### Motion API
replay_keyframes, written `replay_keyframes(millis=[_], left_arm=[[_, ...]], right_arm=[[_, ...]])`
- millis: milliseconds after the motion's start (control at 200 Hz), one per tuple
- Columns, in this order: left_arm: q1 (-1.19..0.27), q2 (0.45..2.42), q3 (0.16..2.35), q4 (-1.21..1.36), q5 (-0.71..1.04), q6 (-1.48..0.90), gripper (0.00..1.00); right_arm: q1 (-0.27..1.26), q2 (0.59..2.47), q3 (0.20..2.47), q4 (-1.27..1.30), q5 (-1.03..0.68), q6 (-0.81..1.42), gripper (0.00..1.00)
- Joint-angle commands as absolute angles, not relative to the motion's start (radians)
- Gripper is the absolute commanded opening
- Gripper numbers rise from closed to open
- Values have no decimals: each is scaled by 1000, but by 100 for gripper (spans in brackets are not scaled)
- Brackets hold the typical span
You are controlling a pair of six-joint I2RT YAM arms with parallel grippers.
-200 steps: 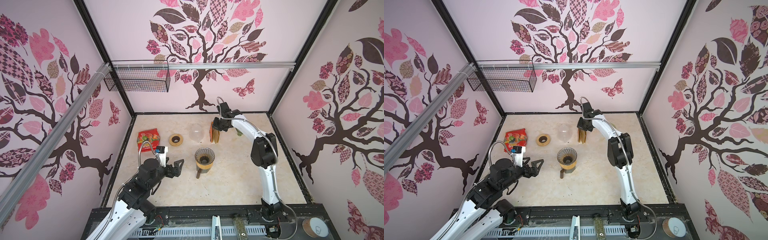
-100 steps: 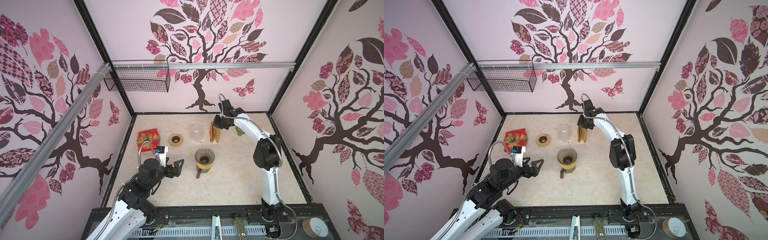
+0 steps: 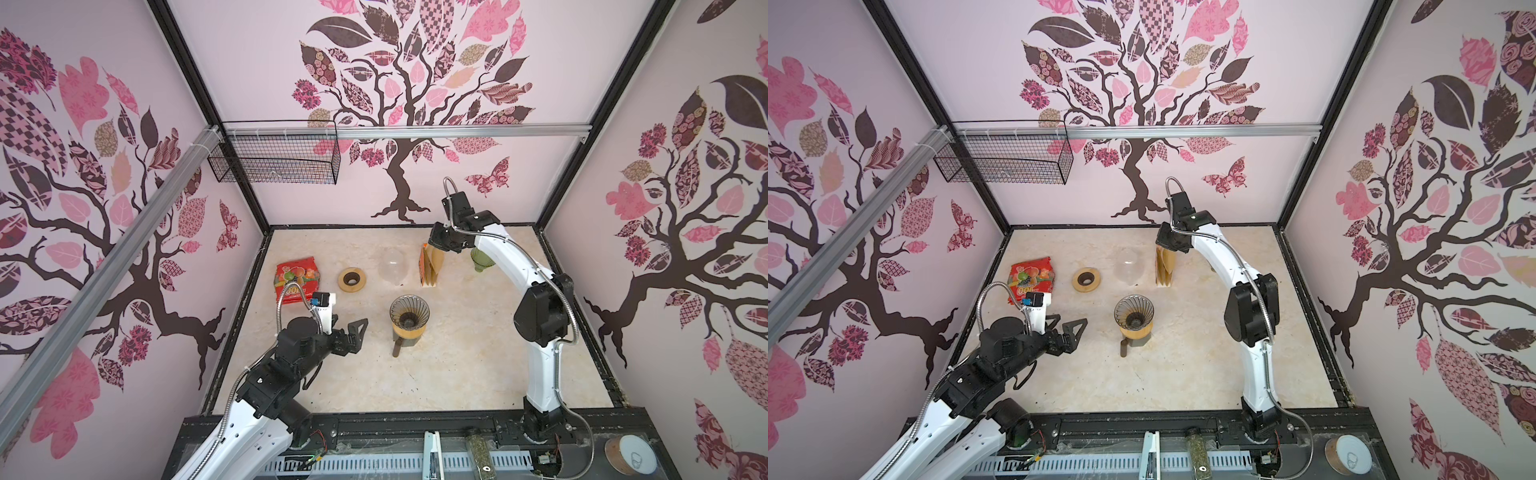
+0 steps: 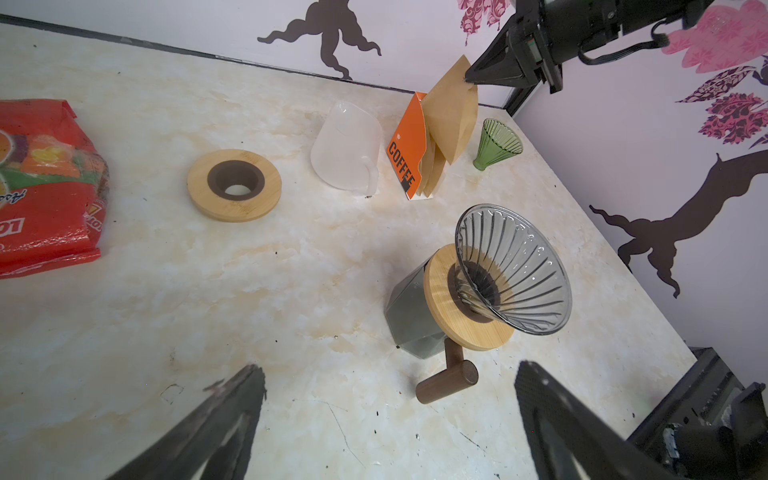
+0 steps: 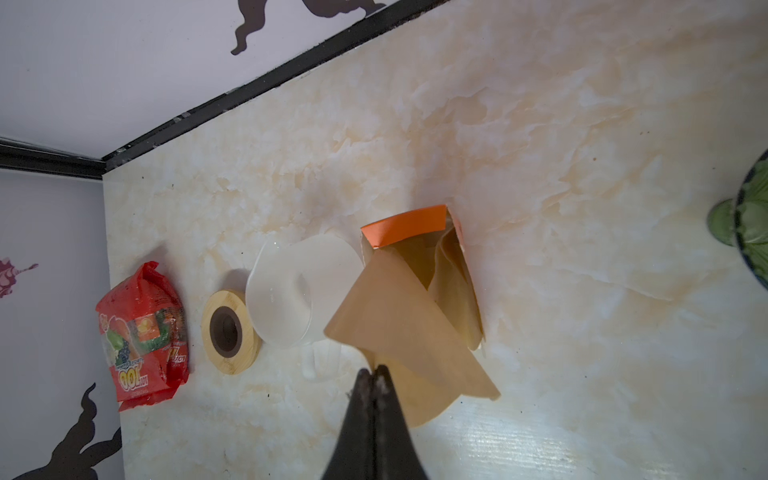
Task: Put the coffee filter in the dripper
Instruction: 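Lift the tan filter out of the box with the right gripper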
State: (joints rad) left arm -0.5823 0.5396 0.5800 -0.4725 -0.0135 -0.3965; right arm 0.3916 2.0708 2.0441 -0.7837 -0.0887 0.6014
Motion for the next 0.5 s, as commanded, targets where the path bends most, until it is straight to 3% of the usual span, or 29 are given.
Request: replay_keyframes(millis=[0,495], left_arm=[[-578,544,559,-450,-6,-403,97],[-573,557,561,-448,12,-415,97]], right_arm=[[400,1968,2090,-812,-73,580,0],[403,1815,2120,-890,-164,566,0]])
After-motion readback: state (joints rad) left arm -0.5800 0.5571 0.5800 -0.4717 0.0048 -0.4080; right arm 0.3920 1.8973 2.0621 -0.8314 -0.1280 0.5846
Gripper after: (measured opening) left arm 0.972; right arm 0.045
